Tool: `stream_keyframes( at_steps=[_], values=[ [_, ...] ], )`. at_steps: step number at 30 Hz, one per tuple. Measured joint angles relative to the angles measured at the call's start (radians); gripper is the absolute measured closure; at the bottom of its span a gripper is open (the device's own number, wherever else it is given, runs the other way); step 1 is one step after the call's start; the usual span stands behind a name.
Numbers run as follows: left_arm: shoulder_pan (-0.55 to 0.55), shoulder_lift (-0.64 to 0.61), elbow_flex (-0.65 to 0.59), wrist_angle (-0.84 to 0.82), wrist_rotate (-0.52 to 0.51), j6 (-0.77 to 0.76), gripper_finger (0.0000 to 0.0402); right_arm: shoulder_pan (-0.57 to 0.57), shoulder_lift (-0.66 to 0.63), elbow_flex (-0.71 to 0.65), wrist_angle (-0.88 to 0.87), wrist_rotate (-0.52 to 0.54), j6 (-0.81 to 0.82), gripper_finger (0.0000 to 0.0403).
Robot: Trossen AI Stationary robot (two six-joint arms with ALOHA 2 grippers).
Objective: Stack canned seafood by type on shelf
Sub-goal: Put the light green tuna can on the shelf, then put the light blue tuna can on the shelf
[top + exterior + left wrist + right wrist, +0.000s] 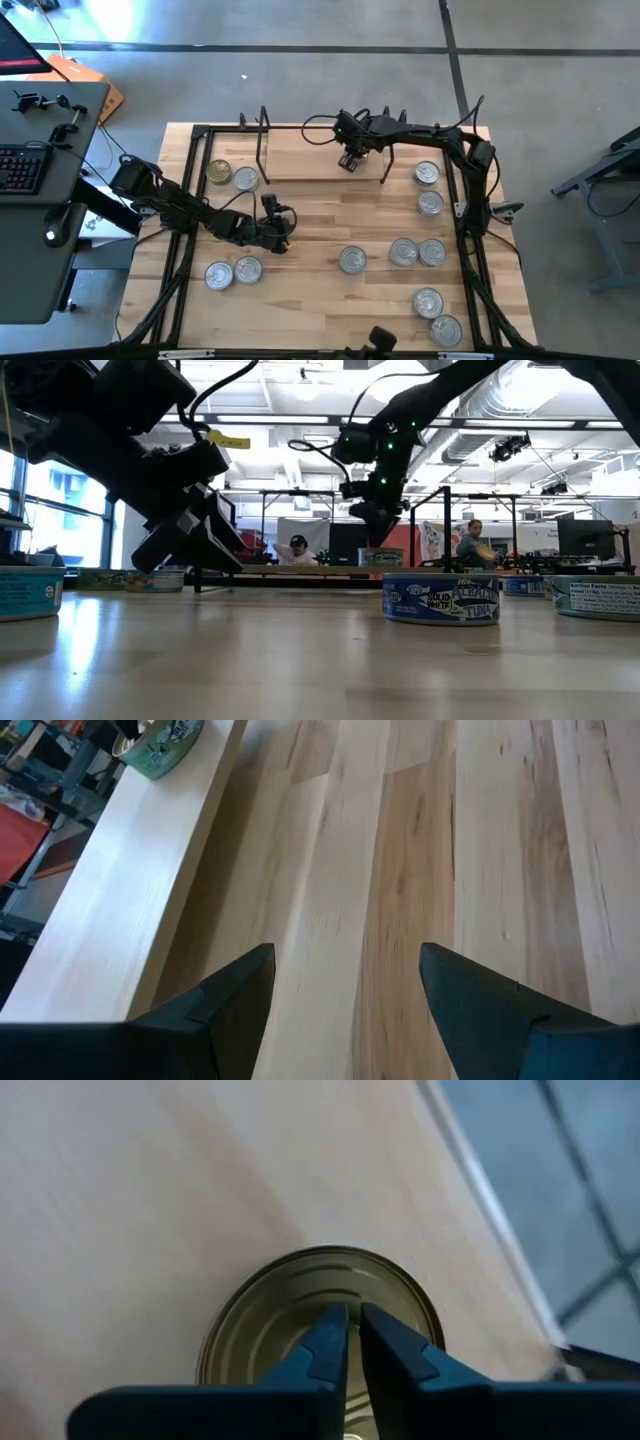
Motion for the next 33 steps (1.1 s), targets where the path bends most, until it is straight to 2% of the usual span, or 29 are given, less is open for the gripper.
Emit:
stream_keyframes(
  at_steps=[5,15,24,27,30,33],
  values=[
    [0.0,0.0,0.0,0.0,0.0,0.0,0.0161,-0.03,0.0,-0.002,-0.014,0.047,-0.001,0.04],
    [0.0,0.0,0.0,0.0,0.0,0.0,0.0161,-0.049,0.001,-0.001,0.012,0.119,0.008,0.0396],
    [-0.002,-0.004,0.0,-0.015,-0.029,-0.027,0.0161,0.005,0.001,0.108,0.049,0.154,0.009,0.0396],
    [-0.005,-0.018,0.0,-0.071,-0.056,-0.072,0.0161,0.051,-0.023,0.062,0.215,0.11,0.018,0.0396],
    [-0.02,-0.044,0.0,-0.175,-0.095,-0.162,0.0161,0.107,-0.066,-0.035,0.382,-0.012,0.029,0.0396],
    [-0.045,-0.065,0.001,-0.283,-0.107,-0.259,0.0161,0.198,-0.106,-0.107,0.413,-0.049,0.045,0.0396]
  ],
)
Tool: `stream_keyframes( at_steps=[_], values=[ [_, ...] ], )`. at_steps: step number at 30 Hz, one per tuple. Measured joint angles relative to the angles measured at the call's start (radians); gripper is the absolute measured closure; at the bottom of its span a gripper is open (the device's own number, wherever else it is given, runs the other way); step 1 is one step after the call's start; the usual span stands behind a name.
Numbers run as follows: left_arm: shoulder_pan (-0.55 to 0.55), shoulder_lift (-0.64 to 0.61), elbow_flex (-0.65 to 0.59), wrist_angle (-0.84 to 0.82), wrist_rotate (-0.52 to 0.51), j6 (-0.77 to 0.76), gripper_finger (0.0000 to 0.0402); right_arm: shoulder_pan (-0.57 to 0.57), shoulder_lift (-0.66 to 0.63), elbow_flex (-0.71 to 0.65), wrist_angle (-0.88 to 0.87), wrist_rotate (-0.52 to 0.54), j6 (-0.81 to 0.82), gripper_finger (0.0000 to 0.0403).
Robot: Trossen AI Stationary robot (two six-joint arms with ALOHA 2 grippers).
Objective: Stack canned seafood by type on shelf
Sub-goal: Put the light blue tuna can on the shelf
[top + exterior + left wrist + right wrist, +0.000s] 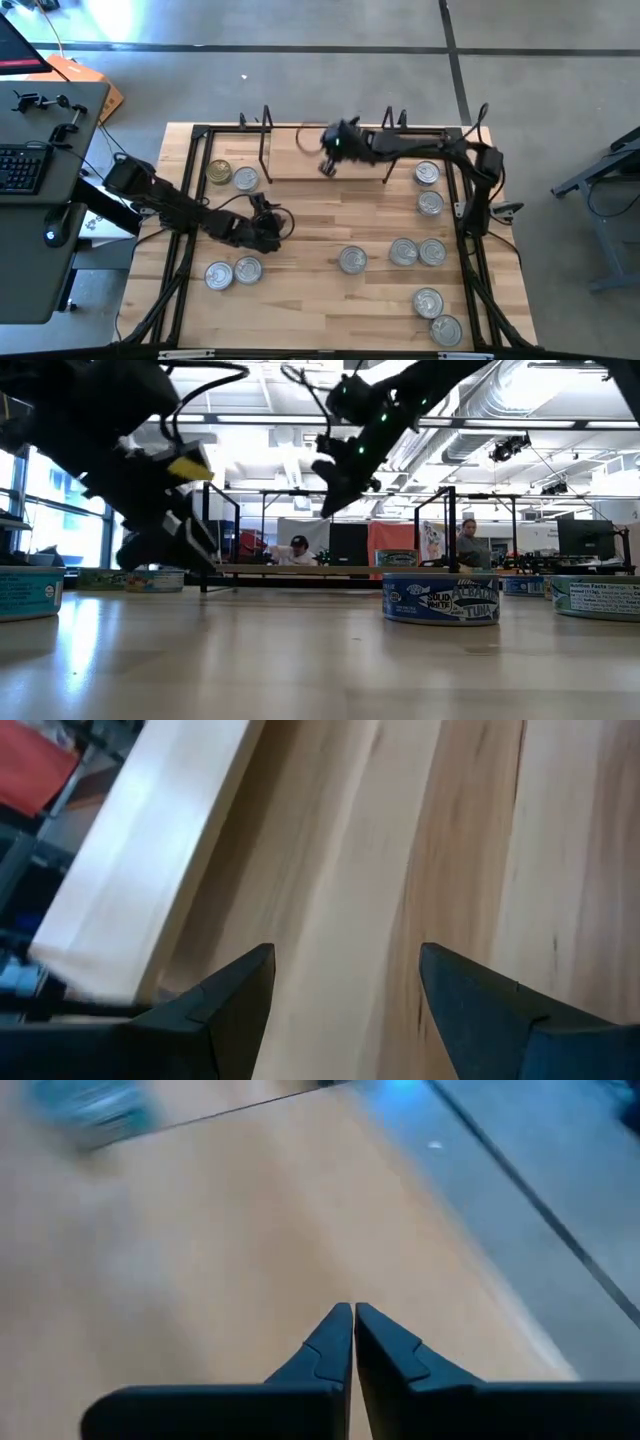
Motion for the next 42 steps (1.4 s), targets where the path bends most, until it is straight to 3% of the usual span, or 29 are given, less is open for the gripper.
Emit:
stream_keyframes(
  at_steps=[4,8,15,19,24,27,29,36,42],
  values=[
    [-0.028,-0.003,0.0,-0.044,-0.023,-0.052,0.0161,0.169,-0.051,-0.036,-0.091,0.07,0.03,0.0396],
    [-0.036,-0.004,0.0,-0.006,-0.026,-0.049,0.0161,0.326,-0.1,-0.037,-0.322,0.093,0.179,0.0396],
    [-0.041,-0.004,0.0,0.076,-0.025,-0.027,0.0161,0.59,-0.244,-0.038,-0.871,0.165,0.742,0.0396],
    [-0.043,-0.004,0.0,0.126,-0.021,0.008,0.0161,0.755,-0.311,-0.038,-1.024,0.133,1.124,0.0387],
    [-0.03,-0.004,0.0,0.25,0.108,0.122,0.0161,0.934,-0.323,-0.039,-1.058,0.181,1.357,0.0332],
    [-0.017,-0.004,0.0,0.326,0.206,0.176,0.0161,0.979,-0.326,-0.086,-1.063,0.226,1.429,0.0291],
    [-0.008,-0.004,0.0,0.37,0.232,0.206,0.0161,0.98,-0.325,-0.155,-1.034,0.188,1.464,0.027],
    [0.05,-0.003,0.0,0.468,0.256,0.27,0.0161,0.934,-0.324,-0.44,-0.58,-0.039,1.338,0.0254],
    [0.107,-0.003,0.0,0.499,0.327,0.29,0.0161,0.865,-0.324,-0.537,-0.38,-0.044,1.219,0.0254]
  ],
)
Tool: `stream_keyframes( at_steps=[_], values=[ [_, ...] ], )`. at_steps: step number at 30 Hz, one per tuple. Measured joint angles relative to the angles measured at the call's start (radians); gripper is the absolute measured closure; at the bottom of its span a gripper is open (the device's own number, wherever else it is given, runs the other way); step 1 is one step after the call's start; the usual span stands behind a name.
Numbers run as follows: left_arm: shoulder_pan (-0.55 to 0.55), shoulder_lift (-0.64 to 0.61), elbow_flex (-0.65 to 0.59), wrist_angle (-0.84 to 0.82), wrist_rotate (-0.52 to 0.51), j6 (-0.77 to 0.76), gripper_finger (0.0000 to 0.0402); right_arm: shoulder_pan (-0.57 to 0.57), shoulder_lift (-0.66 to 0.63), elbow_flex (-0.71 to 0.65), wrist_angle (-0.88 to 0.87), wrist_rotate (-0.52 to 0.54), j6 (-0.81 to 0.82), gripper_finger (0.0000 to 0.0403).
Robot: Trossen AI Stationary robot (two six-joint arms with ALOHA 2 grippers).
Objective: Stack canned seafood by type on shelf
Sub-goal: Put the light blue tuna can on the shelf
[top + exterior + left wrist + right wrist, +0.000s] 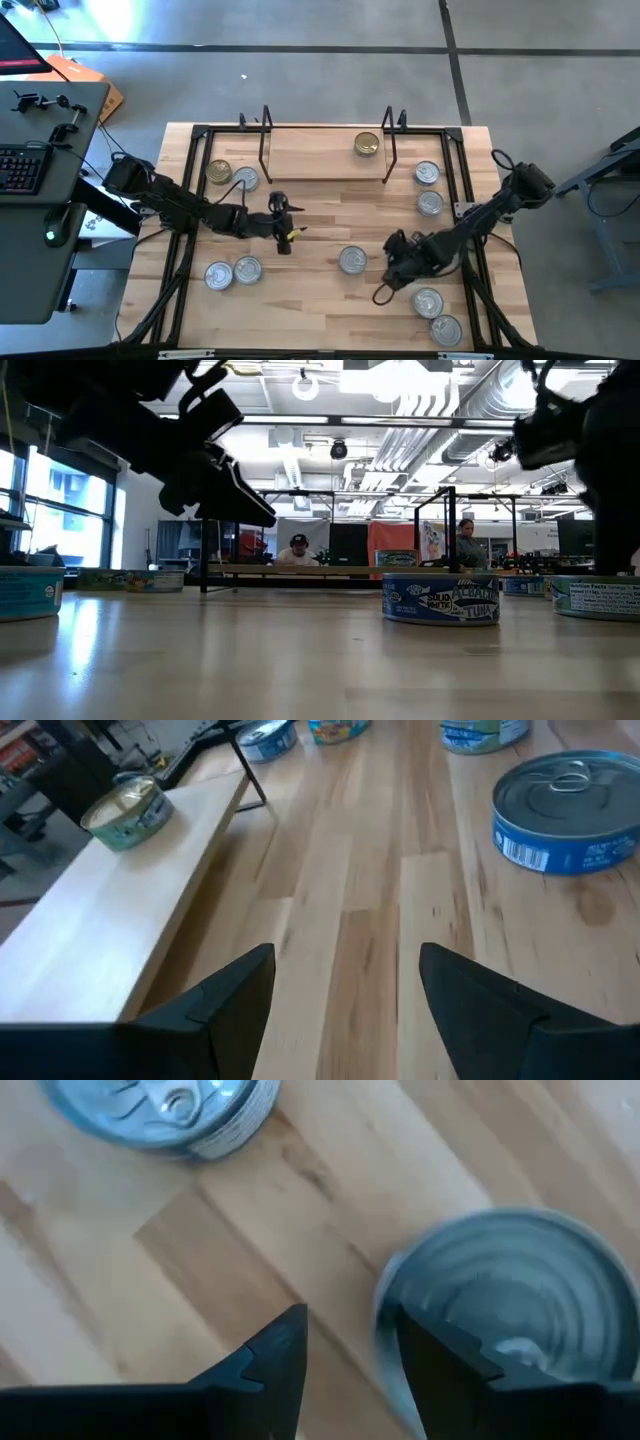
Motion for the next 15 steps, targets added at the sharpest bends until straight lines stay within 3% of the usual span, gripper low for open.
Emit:
stream_keyframes(
  at_steps=[8,15],
  values=[
    [0.043,0.0,0.0,0.071,0.048,0.018,0.0161,-0.098,0.0,0.02,0.009,0.038,-0.179,0.0254],
    [-0.01,-0.025,0.015,0.062,0.048,0.026,0.0161,-0.118,0.0,0.021,0.081,0.3,-0.262,0.0254]
  ],
)
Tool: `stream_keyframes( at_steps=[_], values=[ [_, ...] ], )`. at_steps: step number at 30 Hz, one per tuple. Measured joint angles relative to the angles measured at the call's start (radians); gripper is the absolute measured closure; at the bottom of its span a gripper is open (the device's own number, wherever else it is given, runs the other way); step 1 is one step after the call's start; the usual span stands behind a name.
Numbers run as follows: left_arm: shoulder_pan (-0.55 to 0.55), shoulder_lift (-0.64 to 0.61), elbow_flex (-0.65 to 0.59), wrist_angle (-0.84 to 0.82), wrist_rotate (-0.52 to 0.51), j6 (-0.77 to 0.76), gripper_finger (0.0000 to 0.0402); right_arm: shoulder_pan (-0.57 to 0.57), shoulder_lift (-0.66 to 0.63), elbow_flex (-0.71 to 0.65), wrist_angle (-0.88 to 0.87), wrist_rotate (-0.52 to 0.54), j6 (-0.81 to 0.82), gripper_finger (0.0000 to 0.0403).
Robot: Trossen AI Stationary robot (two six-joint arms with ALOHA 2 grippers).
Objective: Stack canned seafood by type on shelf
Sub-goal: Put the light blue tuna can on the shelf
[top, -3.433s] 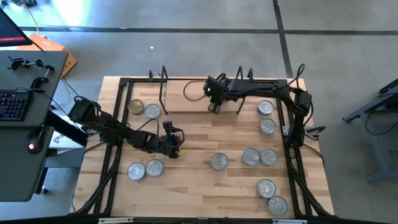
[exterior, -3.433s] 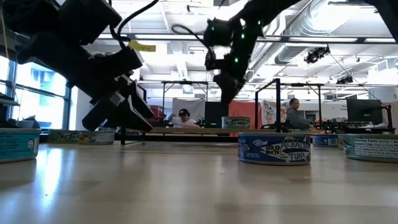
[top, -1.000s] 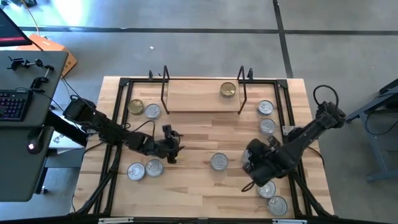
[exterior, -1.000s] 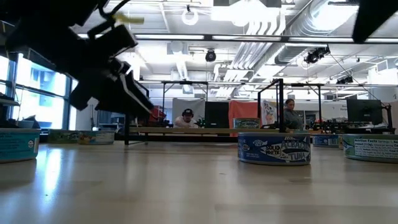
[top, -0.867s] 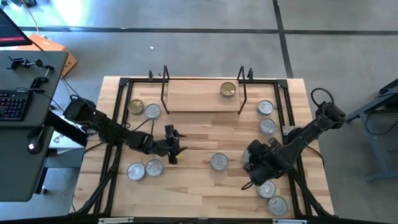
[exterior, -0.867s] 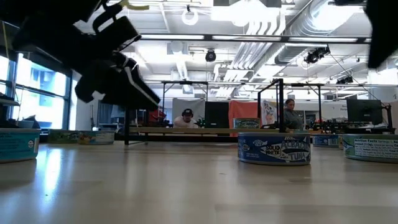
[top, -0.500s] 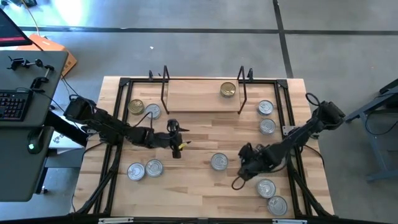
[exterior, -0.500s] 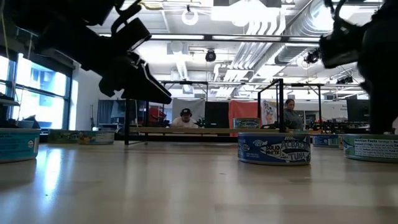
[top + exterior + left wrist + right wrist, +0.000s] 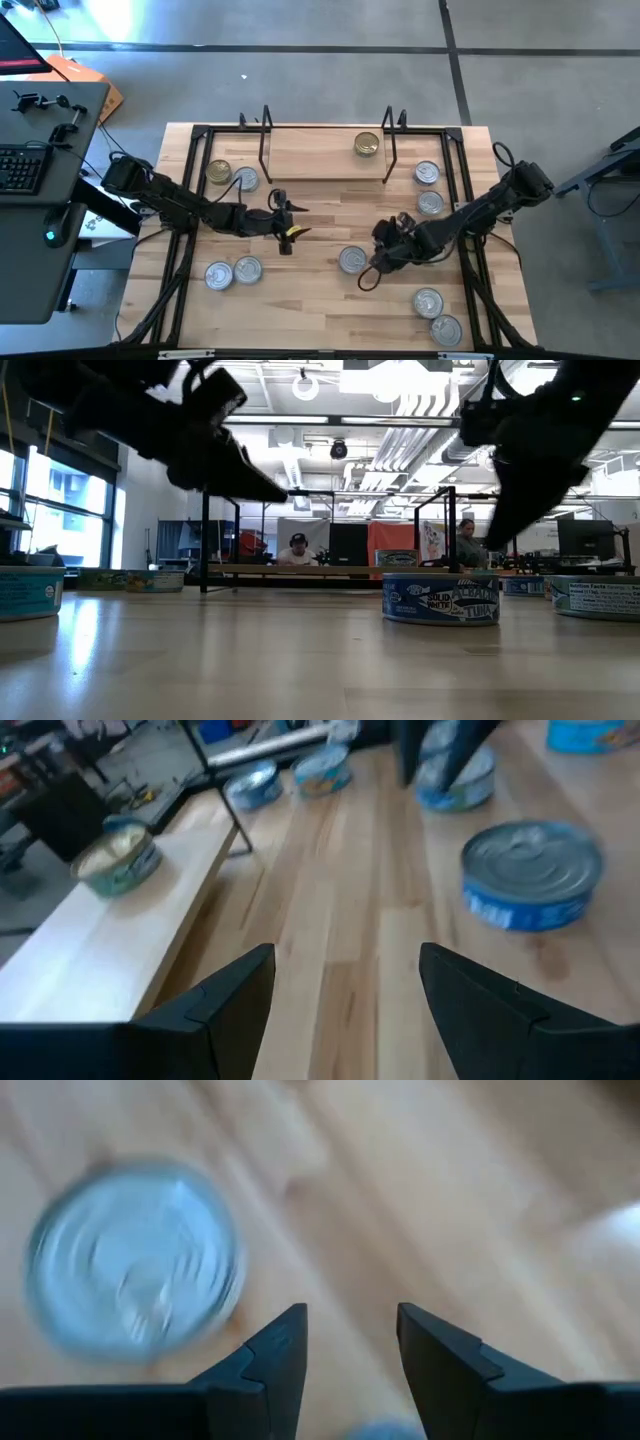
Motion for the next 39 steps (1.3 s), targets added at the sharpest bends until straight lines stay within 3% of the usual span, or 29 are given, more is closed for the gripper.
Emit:
stream_keyframes(
  at_steps=[4,7,11,17,21,24,30,39],
  values=[
    [-0.049,-0.045,0.001,-0.03,-0.067,-0.03,0.0161,-0.008,0.0,0.0,0.117,0.039,-0.039,0.0253],
    [-0.093,-0.098,0.002,-0.142,-0.198,-0.148,0.0161,-0.023,0.0,0.0,0.223,0.003,-0.11,0.0246],
    [-0.159,-0.193,0.002,-0.427,-0.344,-0.453,0.0161,-0.047,0.0,0.001,0.344,-0.079,-0.237,0.0225],
    [-0.318,-0.346,0.002,-0.887,-0.381,-0.942,0.0161,-0.083,0.002,0.001,0.468,-0.143,-0.435,0.0188],
    [-0.461,-0.425,0.002,-1.062,-0.39,-1.194,0.0161,-0.107,0.002,0.001,0.535,-0.143,-0.538,0.0174],
    [-0.553,-0.46,0.002,-1.098,-0.378,-1.224,0.0161,-0.118,0.003,0.001,0.579,-0.149,-0.581,0.0174],
    [-0.621,-0.464,0.002,-1.108,-0.221,-1.204,0.0161,-0.129,0.093,0.001,0.744,-0.28,-0.707,0.0174],
    [-0.596,-0.274,0.002,-1.077,-0.205,-1.361,0.0161,-0.162,0.344,0.001,1.008,-0.276,-0.804,0.0174]
  ],
)
